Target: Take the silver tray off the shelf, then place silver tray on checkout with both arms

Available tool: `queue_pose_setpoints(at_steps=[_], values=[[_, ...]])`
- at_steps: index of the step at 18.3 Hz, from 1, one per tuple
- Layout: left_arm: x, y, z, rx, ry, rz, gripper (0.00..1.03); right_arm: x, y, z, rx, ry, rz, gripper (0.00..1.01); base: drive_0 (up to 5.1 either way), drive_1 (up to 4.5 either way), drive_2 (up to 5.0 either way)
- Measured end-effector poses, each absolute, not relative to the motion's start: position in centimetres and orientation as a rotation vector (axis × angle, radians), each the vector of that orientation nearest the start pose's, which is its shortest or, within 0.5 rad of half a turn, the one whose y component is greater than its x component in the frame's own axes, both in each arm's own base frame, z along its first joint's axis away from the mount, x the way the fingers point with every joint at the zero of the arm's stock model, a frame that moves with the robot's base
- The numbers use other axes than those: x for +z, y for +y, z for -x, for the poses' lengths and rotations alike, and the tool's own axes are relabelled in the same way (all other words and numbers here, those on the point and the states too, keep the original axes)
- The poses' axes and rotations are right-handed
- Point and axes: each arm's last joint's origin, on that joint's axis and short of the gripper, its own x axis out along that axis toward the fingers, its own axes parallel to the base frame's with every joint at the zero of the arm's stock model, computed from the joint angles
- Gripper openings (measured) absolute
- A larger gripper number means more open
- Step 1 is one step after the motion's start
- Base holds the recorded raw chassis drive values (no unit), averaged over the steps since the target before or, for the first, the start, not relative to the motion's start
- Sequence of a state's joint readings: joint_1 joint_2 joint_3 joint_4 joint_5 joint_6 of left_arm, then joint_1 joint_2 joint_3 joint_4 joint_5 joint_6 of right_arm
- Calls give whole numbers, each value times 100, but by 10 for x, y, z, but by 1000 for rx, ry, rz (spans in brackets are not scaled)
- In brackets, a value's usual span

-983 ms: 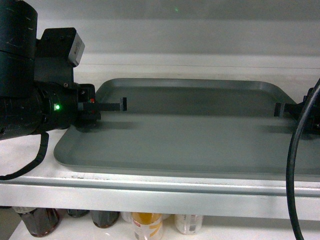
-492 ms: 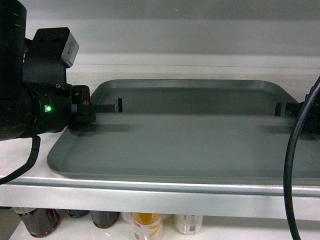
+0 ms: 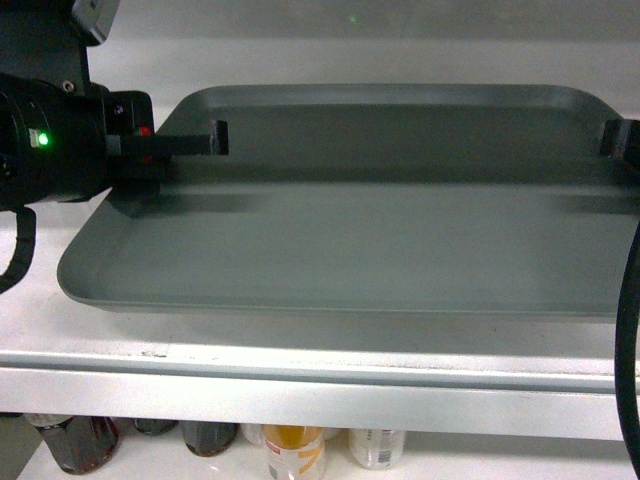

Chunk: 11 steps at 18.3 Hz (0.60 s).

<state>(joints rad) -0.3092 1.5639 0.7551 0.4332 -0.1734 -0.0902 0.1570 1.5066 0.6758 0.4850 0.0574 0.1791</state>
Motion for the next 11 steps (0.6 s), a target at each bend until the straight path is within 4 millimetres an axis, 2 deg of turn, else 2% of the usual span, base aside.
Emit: queue_pose_setpoints(at_steps=[3, 11], values=[[211, -93, -299, -124, 348, -10, 4, 204, 43, -294, 65, 347, -146, 3, 0, 0, 0], [225, -96, -286, -131, 406, -20, 4, 218, 40, -284, 73, 404, -154, 3, 0, 0, 0]])
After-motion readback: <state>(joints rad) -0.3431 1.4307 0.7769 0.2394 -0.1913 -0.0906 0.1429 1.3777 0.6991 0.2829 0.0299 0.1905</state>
